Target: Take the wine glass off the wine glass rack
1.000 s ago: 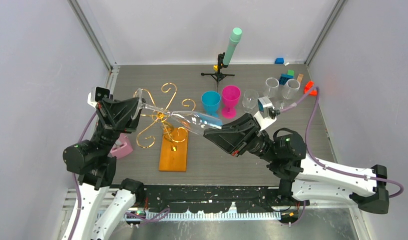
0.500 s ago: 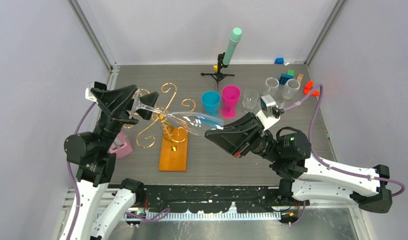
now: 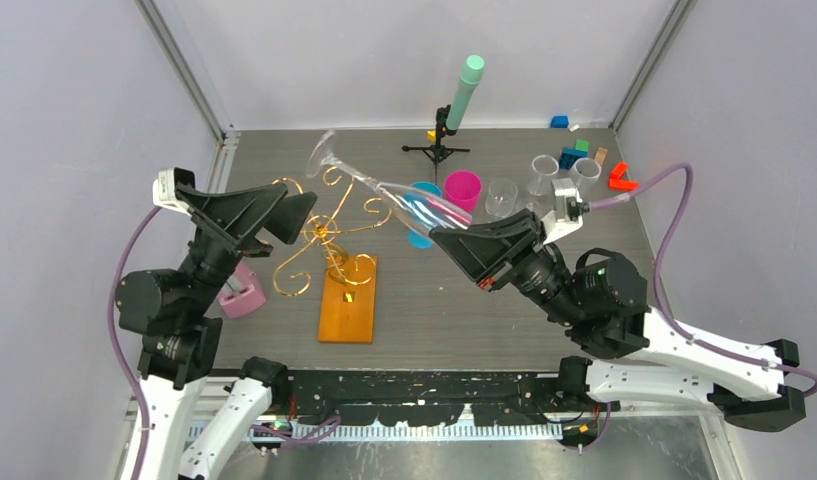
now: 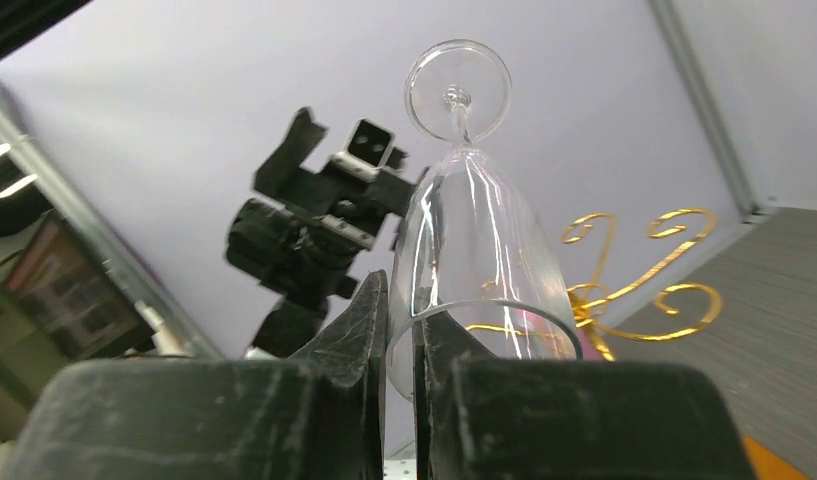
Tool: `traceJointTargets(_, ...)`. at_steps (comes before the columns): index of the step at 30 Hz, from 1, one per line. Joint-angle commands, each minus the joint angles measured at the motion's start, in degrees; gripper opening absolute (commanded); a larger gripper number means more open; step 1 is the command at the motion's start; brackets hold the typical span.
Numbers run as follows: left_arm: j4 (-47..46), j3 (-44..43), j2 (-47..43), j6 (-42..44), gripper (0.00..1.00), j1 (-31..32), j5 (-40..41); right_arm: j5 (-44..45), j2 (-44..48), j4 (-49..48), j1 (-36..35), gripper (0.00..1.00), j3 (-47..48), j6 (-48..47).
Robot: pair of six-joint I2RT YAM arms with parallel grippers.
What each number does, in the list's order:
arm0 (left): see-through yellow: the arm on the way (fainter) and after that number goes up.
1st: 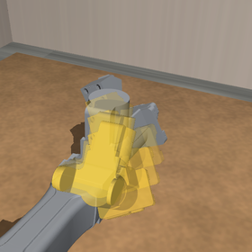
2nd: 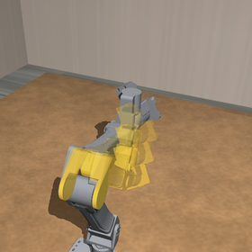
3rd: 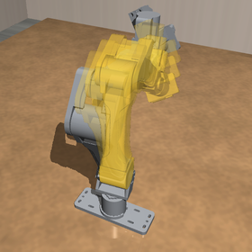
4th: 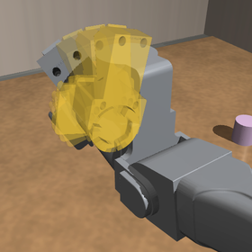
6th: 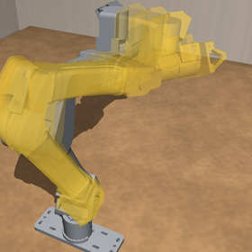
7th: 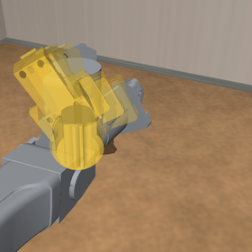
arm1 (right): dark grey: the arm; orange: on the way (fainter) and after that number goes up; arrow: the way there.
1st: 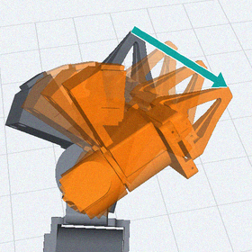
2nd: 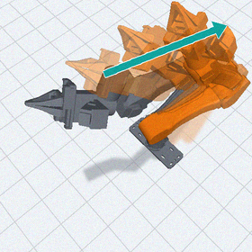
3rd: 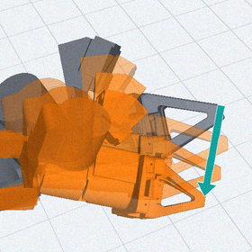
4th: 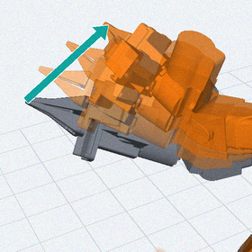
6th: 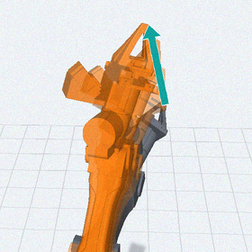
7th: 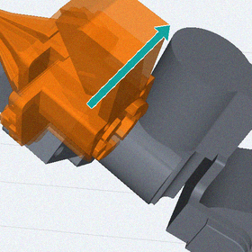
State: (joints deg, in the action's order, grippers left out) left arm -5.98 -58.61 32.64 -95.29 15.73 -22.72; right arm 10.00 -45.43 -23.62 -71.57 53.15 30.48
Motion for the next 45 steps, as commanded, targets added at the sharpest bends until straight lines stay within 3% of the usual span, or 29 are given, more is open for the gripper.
traceJointTargets(1, 5.6, -4.0, 0.2, 12.0, 1.00, -0.2, -2.4, 13.4, 1.6, 9.7, -0.3, 0.00, 5.9, -3.0)
traceJointTargets(6, 18.1, -11.7, 2.6, 28.8, 1.00, -0.2, -3.2, 27.9, 0.4, 27.7, -0.3, 0.00, 11.9, -3.1)
traceJointTargets(11, 36.6, -20.7, 4.3, 46.5, 1.00, -0.2, 6.9, 38.9, -1.9, 47.2, -0.3, 0.00, 17.9, -1.2)
traceJointTargets(16, 45.0, -24.0, 4.7, 57.1, 1.00, -0.2, 17.2, 39.6, -5.1, 62.2, -0.3, 0.00, 25.5, 0.4)
traceJointTargets(21, 50.5, -26.5, 6.2, 64.4, 1.00, -0.2, 24.8, 32.7, -10.5, 77.1, -0.3, 0.00, 32.7, 1.7)
traceJointTargets(32, 48.5, -23.9, 5.4, 71.8, 1.00, -0.2, 31.3, 18.1, -22.5, 88.3, 2.5, 0.00, 38.6, -0.6)
traceJointTargets(36, 47.3, -22.7, 6.3, 73.7, 1.00, -0.2, 29.1, 15.0, -26.7, 90.2, 10.4, 0.00, 37.6, -2.7)
traceJointTargets(39, 48.2, -23.5, 7.3, 76.3, 1.00, -0.2, 27.4, 10.3, -28.1, 89.5, 20.3, 0.00, 34.6, -5.1)
traceJointTargets(45, 48.4, -22.4, 7.5, 78.5, 1.00, -0.2, 26.8, 9.1, -32.0, 90.4, 34.4, 0.00, 32.6, -7.3)
